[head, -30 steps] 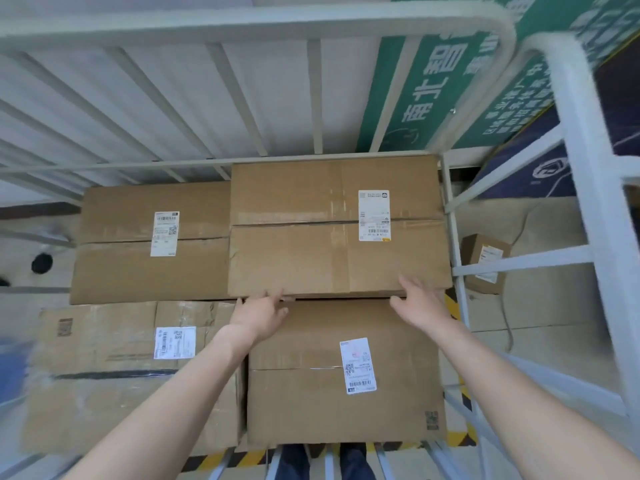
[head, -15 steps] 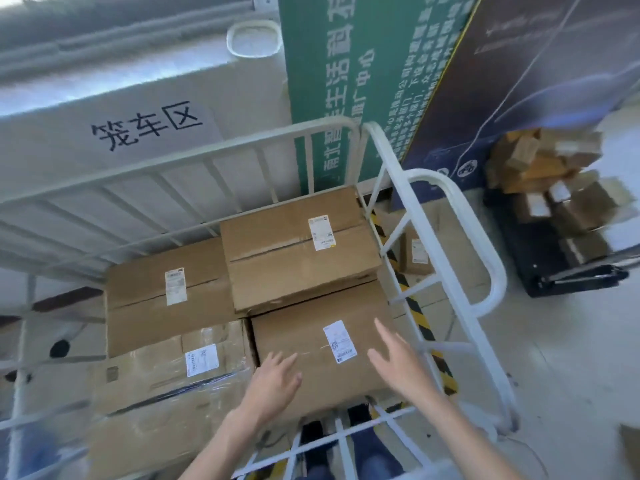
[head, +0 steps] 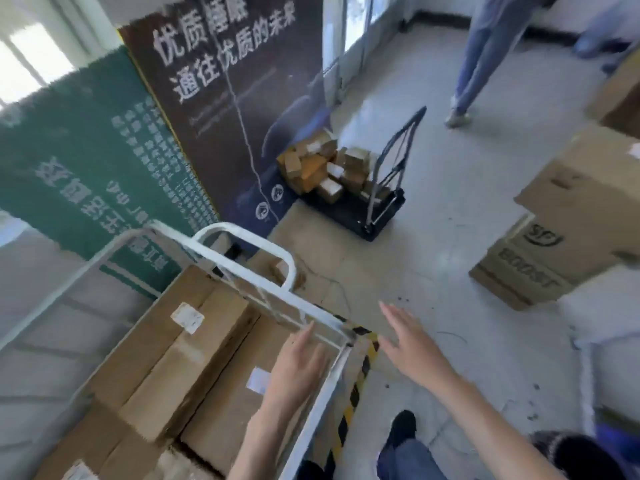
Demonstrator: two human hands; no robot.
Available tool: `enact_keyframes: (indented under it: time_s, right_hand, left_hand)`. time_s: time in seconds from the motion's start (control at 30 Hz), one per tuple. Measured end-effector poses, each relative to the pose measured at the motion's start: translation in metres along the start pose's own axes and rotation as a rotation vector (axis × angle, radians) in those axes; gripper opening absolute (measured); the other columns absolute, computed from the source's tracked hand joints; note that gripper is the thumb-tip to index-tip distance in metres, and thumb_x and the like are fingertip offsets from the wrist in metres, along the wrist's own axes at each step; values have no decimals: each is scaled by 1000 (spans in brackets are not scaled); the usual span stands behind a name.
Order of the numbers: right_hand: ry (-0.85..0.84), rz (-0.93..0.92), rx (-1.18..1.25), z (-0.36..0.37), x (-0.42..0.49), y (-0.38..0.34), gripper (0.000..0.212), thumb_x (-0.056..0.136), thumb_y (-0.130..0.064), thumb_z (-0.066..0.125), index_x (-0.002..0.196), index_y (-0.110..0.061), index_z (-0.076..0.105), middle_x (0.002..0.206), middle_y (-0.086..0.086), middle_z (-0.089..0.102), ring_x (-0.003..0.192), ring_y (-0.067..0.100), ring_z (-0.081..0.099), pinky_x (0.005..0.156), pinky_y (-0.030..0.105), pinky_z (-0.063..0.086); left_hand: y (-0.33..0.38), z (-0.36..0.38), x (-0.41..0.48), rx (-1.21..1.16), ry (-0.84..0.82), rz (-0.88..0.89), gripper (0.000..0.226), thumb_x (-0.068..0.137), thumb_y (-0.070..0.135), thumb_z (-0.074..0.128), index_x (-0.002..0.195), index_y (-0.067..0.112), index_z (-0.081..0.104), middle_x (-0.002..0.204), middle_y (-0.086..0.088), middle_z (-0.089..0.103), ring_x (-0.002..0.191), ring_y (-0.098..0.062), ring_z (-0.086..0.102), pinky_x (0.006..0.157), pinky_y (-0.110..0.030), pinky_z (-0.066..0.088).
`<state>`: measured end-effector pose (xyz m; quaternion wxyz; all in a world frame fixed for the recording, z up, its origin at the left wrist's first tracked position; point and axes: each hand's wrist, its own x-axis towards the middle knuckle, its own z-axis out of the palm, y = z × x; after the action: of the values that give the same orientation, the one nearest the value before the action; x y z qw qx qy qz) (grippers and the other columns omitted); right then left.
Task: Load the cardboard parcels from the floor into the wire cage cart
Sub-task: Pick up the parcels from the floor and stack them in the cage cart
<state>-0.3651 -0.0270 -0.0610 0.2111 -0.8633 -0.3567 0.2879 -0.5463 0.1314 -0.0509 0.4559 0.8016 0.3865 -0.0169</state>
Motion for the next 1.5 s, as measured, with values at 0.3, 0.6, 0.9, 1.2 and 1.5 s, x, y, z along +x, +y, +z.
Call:
enact_keyframes:
  time_s: [0.3, 0.6, 0.9, 1.2, 1.5]
  right_hand:
    - [368, 392, 305, -116, -95, 197, 65, 99, -40, 47, 154, -37, 13, 162, -12, 16, 148, 8, 13, 119, 30, 16]
    - [609, 498, 447, -206, -112, 283, 65, 98, -43, 46, 155, -36, 15, 162, -13, 17, 147, 5, 15, 118, 30, 18]
    - [705, 588, 536, -278, -74, 361, 65, 97, -47, 44, 154, -41, 13, 161, -17, 15, 147, 4, 13, 119, 32, 18]
    - [642, 696, 623, -391, 34, 460, 64, 99, -43, 45, 155, -39, 13, 161, -16, 16, 147, 7, 15, 119, 33, 19]
    - [629, 720, 709, -464, 117, 544, 64, 99, -39, 48, 155, -37, 18, 157, -14, 26, 141, 6, 26, 109, 25, 25]
  left_hand:
    - [222, 183, 55, 70, -386, 363, 58, 98, 51, 46, 151, 39, 29, 154, 21, 31, 146, -2, 22, 113, -15, 19]
    - [343, 291, 90, 126, -585, 477, 59, 97, 50, 48, 151, 40, 29, 154, 19, 35, 138, 4, 30, 111, -19, 25]
    - [420, 380, 185, 144, -671, 479, 58, 96, 49, 51, 150, 39, 34, 148, 16, 42, 123, 8, 33, 100, -17, 28]
    - [512, 438, 353, 105, -669, 375, 56, 97, 37, 56, 149, 28, 38, 150, 8, 44, 129, 2, 36, 105, -19, 28]
    - [618, 458, 517, 44, -547, 286, 38, 96, 25, 59, 134, 24, 55, 125, -3, 66, 118, -18, 60, 100, -37, 46]
